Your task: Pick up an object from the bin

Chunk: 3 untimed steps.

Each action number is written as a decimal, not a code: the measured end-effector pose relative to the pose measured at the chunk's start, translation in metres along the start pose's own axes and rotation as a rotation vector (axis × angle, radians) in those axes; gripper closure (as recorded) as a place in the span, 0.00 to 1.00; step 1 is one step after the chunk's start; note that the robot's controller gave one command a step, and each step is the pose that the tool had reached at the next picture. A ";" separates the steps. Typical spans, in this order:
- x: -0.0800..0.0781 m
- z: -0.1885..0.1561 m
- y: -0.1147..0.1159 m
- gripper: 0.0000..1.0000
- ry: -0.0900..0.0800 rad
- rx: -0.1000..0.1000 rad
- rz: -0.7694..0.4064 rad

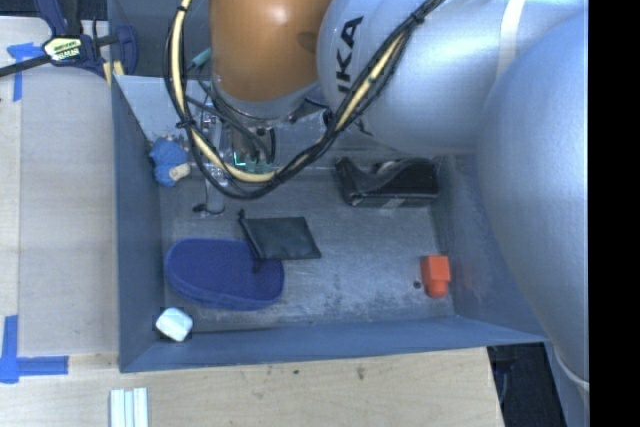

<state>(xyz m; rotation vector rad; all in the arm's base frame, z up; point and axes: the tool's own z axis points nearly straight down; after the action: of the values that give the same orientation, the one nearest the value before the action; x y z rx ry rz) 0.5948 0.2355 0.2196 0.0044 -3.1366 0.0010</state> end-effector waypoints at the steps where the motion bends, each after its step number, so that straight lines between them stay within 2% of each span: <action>1: 0.048 0.151 -0.077 0.00 -0.002 -0.003 -0.016; 2: 0.064 0.118 0.006 0.00 -0.009 -0.006 0.139; 3: 0.085 0.120 0.005 0.00 -0.004 -0.001 0.369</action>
Offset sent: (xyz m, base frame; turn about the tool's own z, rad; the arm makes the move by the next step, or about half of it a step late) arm -0.0480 -0.0771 -0.1496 -0.0192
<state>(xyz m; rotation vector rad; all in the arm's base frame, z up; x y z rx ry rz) 0.5090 0.2401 0.0999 -0.5719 -3.0884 0.0007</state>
